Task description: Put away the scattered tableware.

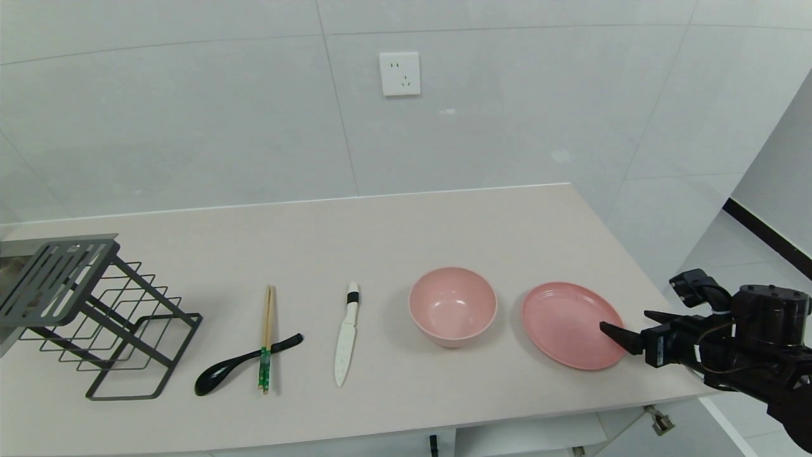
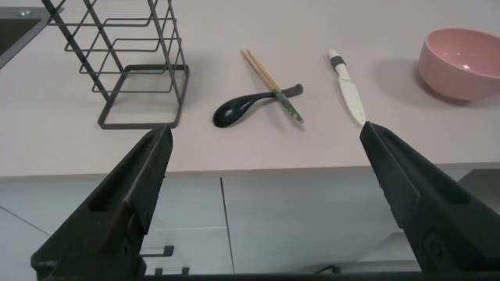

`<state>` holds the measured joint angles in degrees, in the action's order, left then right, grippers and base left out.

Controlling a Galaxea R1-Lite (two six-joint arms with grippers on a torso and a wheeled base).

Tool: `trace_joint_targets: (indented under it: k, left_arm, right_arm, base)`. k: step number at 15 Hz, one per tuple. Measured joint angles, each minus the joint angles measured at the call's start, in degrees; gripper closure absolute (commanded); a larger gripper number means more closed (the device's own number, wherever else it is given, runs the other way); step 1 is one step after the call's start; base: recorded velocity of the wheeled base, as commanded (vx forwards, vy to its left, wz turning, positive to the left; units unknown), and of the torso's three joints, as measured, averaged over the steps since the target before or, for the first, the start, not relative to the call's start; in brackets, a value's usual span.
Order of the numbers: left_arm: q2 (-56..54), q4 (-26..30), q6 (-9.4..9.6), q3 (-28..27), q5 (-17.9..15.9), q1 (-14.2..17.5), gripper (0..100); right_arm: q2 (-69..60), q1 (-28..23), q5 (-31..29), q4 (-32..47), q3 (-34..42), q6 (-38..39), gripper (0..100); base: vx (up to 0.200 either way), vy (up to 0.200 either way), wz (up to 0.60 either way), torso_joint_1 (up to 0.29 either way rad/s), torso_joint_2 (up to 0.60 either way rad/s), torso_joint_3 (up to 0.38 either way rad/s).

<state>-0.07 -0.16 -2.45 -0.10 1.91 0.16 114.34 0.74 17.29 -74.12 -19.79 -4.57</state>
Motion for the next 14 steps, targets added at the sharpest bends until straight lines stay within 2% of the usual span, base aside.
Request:
trace_joint_targets:
  k: [7,14]
  left_arm:
    - [0.0,0.0,-0.04,0.0,0.0,0.02,0]
    - [0.0,0.0,-0.06,0.0,0.0,0.02,0]
  right_arm:
    - [7.3,0.82,0.23,-0.71,-6.18,0.04,0]
    - [8.92,4.07,0.39,-0.74,-7.3,0.04,0]
  base:
    - [0.0,0.0,0.0,0.0,0.0,0.0]
    - [0.0,0.0,0.0,0.0,0.0,0.0]
